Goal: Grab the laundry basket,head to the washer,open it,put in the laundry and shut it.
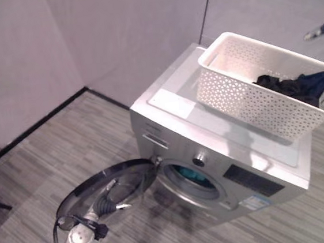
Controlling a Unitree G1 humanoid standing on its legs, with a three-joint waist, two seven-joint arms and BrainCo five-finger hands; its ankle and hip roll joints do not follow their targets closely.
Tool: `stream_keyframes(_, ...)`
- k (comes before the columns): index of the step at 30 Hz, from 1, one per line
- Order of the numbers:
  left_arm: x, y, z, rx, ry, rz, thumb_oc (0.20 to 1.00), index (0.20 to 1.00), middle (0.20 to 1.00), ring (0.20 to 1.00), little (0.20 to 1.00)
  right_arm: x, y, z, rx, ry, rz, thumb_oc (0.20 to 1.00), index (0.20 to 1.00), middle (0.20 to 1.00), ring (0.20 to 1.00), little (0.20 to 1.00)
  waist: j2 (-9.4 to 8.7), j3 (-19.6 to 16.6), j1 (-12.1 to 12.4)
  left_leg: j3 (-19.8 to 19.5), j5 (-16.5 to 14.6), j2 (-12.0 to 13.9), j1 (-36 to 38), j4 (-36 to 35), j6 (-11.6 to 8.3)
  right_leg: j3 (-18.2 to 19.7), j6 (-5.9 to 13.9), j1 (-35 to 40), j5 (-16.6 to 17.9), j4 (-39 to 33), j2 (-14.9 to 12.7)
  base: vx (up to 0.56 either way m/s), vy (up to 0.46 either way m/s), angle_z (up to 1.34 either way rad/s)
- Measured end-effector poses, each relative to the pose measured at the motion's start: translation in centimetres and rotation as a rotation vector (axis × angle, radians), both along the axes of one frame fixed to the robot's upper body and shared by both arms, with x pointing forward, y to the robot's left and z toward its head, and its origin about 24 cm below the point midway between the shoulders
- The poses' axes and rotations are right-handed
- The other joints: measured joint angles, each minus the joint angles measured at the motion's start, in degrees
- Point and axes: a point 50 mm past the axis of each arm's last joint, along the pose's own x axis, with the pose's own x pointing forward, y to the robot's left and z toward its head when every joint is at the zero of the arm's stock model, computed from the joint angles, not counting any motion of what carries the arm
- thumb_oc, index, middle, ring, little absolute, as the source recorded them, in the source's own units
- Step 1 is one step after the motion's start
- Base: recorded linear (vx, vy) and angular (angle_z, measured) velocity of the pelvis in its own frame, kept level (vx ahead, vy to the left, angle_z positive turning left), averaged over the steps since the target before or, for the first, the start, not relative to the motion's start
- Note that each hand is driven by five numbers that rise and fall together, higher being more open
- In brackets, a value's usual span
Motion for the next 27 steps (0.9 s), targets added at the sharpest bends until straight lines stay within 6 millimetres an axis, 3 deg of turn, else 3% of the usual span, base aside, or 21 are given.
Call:
stream_keyframes(4, -0.6, 0.2, -0.4, -0.012, 0.041, -0.015, 1.0, 1.0, 1.0, 1.0, 1.0, -0.8, -1.9, -2.5, 0.063, 0.116, -0.077, 1.0, 1.0, 1.0, 1.0, 1.0, 0.03, 0.0, 0.6, -1.4, 0.1, -0.2, -1.6, -0.1, -0.07, -1.8, -0.05, -0.7, 0.1, -0.5, 0.3, 0.01, -0.029, 0.16)
stream_keyframes(11, -0.8, 0.3, -0.5, -0.013, 0.062, -0.029, 1.0, 1.0, 1.0, 1.0, 1.0, -1.6, -3.1, -4.4, 0.092, 0.204, -0.114, 1.0, 1.0, 1.0, 1.0, 1.0, 0.09, 0.0, 0.6, -2.3, 0.1, 0.4, -1.3, -0.2, 0.01, -2.5, -0.05, -0.8, 0.1, 1.7, 0.6, 0.02, -0.018, 0.09)
stream_keyframes(13, -0.9, -0.1, -0.8, -0.024, 0.08, -0.049, 1.0, 1.0, 1.0, 1.0, 1.0, -1.9, -3.5, -5.4, 0.104, 0.249, -0.124, 1.0, 1.0, 1.0, 1.0, 1.0, 2.49, 1.3, 0.5, -2.4, 0.1, 3.3, 0.0, 0.0, 0.44, -2.6, 0.72, -4.3, -1.3, 9.8, 1.2, 0.02, -0.008, -0.09)
stream_keyframes(14, -0.9, -0.1, -0.9, -0.026, 0.084, -0.051, 1.0, 1.0, 1.0, 1.0, 1.0, -2.0, -3.6, -5.3, 0.104, 0.249, -0.125, 1.0, 1.0, 1.0, 1.0, 1.0, 2.84, 1.4, 0.5, -2.3, 0.1, 3.8, 0.0, 0.0, 0.53, -3.0, 1.08, -4.4, -2.2, 7.1, 1.3, 0.01, -0.003, -0.22)
stream_keyframes(15, -0.8, 0.0, -0.7, -0.021, 0.082, -0.053, 1.0, 1.0, 1.0, 1.0, 1.0, -2.0, -3.6, -4.8, 0.101, 0.237, -0.119, 1.0, 1.0, 1.0, 1.0, 1.0, 2.06, 1.1, 0.7, -2.2, 0.0, 3.0, -0.4, -0.1, 0.5, -3.0, 1.0, -4.2, 1.5, -1.3, 0.5, 0.02, -0.007, -0.15)
stream_keyframes(16, -0.6, 0.1, -0.6, -0.015, 0.079, -0.057, 1.0, 1.0, 1.0, 1.0, 1.0, -2.1, -3.6, -4.4, 0.103, 0.223, -0.118, 1.0, 1.0, 1.0, 1.0, 1.0, 1.15, 1.3, 0.5, -2.5, 0.0, 2.0, -0.6, -0.2, 0.43, -3.1, 1.59, -5.3, 5.6, -2.2, -1.1, 0.02, -0.009, 0.1)
stream_keyframes(21, -1.3, 0.1, -1.2, -0.045, 0.123, -0.054, 1.0, 1.0, 1.0, 1.0, 1.0, -1.9, -3.1, -5.4, 0.091, 0.339, -0.073, 1.0, 1.0, 1.0, 1.0, 1.0, 1.69, 1.2, -1.0, -3.7, 0.1, 3.6, -0.5, 0.3, -0.12, -3.9, 0.69, -4.4, 5.8, -2.3, 0.4, 0.03, -0.014, 0.04)
stream_keyframes(25, -1.8, 0.1, -1.5, -0.051, 0.149, -0.063, 1.0, 1.0, 1.0, 1.0, 1.0, -1.8, -2.6, -5.4, 0.066, 0.415, -0.023, 0.875, 0.875, 0.875, 0.875, 0.875, 1.4, 1.3, -1.0, -3.9, 0.0, 3.6, -0.8, 2.8, -0.19, -3.9, -0.39, -3.4, 6.5, -2.3, 0.2, 0.01, -0.004, 0.01)
stream_keyframes(27, -1.8, 0.1, -1.5, -0.051, 0.152, -0.065, 1.0, 1.0, 1.0, 1.0, 1.0, -1.7, -2.4, -5.3, 0.058, 0.429, -0.005, 0.862, 0.862, 0.862, 0.862, 0.862, 1.1, 1.2, -0.9, -3.9, 0.0, 3.5, -0.7, 3.0, -0.21, -4.0, -0.48, -3.2, 6.6, -2.3, 0.1, 0.0, 0.0, 0.0)
